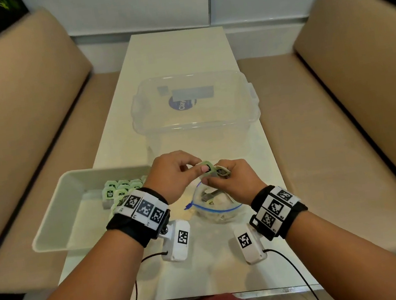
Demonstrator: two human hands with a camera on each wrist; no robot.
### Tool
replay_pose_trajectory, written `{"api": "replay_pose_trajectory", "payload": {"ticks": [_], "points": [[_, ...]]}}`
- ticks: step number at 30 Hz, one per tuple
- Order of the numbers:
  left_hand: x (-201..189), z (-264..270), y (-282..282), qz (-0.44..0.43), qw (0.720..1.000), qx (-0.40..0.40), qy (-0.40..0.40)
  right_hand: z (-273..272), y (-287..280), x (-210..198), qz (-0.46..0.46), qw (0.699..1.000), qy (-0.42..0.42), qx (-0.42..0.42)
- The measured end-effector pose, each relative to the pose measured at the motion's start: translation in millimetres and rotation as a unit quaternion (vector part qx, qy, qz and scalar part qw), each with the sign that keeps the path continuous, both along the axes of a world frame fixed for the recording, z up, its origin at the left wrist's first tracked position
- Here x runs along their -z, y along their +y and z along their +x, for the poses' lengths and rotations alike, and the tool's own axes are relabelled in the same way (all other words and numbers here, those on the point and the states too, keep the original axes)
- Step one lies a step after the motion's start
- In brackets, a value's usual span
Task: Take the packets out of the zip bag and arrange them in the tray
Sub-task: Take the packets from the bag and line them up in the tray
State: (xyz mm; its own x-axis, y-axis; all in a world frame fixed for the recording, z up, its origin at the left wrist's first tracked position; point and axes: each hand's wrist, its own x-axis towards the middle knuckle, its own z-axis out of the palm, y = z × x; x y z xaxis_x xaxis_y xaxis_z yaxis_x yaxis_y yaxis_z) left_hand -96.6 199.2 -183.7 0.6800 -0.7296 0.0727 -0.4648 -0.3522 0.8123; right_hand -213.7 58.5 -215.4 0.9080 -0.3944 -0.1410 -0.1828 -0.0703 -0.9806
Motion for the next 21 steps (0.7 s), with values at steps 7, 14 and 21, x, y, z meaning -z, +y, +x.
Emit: {"api": "replay_pose_trajectory", "payload": {"ticks": [7, 14, 21], "points": [[-19.4, 33.1, 38.6, 0.001, 0.999, 0.021, -0.026, 30.7, 34.2, -16.2, -0.052, 0.998, -0.015, 0.031], [-54.4, 72.0, 89.4, 0.077, 0.988, 0.042, -0.13, 78.7, 79.3, -23.3, -0.045, 0.997, -0.06, 0.017], [-59.9, 111.1, 128.3, 0.133, 0.98, 0.046, -0.138, 116.1, 112.8, -24.8, -0.079, 0.994, -0.078, 0.002]]}}
